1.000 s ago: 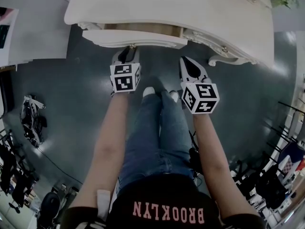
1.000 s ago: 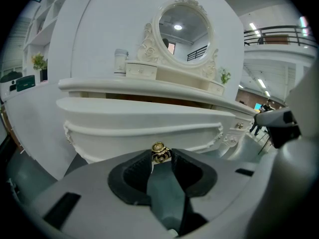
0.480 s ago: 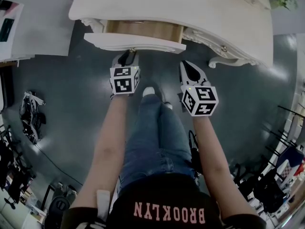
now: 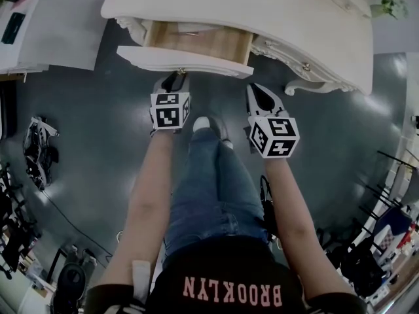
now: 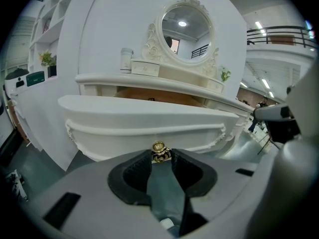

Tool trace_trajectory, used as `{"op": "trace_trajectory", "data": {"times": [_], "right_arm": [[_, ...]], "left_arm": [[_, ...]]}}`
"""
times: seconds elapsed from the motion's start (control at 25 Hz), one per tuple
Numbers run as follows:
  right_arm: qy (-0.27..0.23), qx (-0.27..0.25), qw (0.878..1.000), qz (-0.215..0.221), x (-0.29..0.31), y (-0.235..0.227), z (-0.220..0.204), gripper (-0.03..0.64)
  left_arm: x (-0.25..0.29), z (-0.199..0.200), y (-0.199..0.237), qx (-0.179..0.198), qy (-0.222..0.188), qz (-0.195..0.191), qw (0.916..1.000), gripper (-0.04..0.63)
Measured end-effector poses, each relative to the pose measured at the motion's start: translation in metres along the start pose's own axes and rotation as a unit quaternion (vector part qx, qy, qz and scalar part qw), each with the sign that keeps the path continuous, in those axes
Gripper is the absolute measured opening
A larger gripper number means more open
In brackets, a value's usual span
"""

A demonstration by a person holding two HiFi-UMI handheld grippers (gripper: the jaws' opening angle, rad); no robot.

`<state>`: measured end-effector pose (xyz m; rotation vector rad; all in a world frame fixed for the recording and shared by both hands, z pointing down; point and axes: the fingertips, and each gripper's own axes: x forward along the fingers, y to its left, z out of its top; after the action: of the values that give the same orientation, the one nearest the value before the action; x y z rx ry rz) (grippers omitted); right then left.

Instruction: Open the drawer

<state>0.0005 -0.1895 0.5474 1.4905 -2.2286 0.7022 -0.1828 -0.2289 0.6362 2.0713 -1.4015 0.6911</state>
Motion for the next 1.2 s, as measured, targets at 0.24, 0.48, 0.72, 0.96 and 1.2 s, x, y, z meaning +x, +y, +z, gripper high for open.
{"op": "trace_trajectory", "data": {"times": [0.24,0.48,0.72,0.96,1.2], "right_arm": [[0.002,-0.004,1.0,0.004,-0.008,0.009,-0.003,-0.003],[0.008,-0.006,1.0,0.008,-0.018,0.016,-0.01,-0.003],[0.014,-0.015,1.0,0.013,-0.027,0.022,-0.018,-0.003],[0.021,-0.019,1.0,0.012,-0.039,0.023,-0.025,-0.003],[0.019,-0.021,1.0,0.013,-0.047,0.028,-0.02,-0.003]], "left_arm": [[-0.012,-0.011,0.0,0.001,0.006,-0.002,1.0,0.119],[-0.024,-0.02,-0.002,0.001,0.012,-0.002,0.9999,0.118],[-0.033,-0.029,-0.002,-0.001,0.016,0.001,0.9999,0.118],[-0.044,-0.042,-0.005,-0.003,0.02,0.004,0.9998,0.118],[-0.053,-0.048,-0.006,-0.01,0.026,0.006,0.9996,0.12]]}}
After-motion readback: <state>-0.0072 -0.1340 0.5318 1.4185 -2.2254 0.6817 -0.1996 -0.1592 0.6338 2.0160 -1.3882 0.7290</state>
